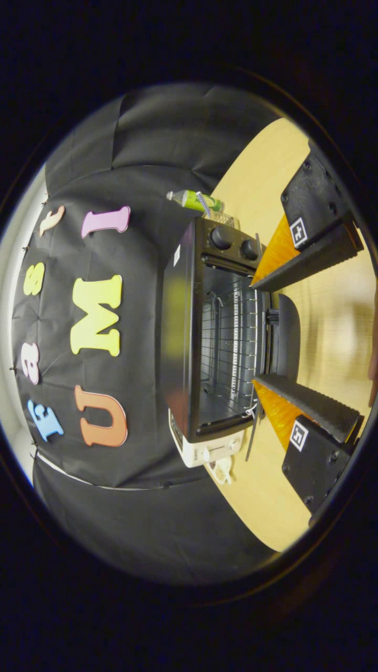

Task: Open the toaster oven, put the food inside, and close the toaster oven door.

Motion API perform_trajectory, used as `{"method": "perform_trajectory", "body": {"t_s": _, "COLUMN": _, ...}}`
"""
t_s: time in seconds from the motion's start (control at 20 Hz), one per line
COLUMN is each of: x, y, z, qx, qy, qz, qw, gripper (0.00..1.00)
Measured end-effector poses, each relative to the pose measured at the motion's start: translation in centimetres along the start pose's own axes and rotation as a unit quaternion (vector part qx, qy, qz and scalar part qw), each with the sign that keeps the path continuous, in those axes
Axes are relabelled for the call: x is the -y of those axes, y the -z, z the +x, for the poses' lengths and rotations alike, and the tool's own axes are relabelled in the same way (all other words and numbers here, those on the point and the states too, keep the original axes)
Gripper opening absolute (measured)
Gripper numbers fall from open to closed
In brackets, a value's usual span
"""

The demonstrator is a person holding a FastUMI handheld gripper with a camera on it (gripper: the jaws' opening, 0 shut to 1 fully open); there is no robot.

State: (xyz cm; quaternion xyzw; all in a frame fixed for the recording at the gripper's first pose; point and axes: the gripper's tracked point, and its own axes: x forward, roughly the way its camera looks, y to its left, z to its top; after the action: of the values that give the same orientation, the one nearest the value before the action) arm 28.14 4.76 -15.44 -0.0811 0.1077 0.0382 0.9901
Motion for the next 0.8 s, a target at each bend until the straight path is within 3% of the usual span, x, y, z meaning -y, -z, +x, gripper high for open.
{"method": "perform_trajectory", "body": {"t_s": 0.8, "x": 0.48, "y": 1.25, "z": 0.45, "qx": -0.012, "qy": -0.001, "qz": -0.011, "qw": 1.0, "gripper": 1.0}}
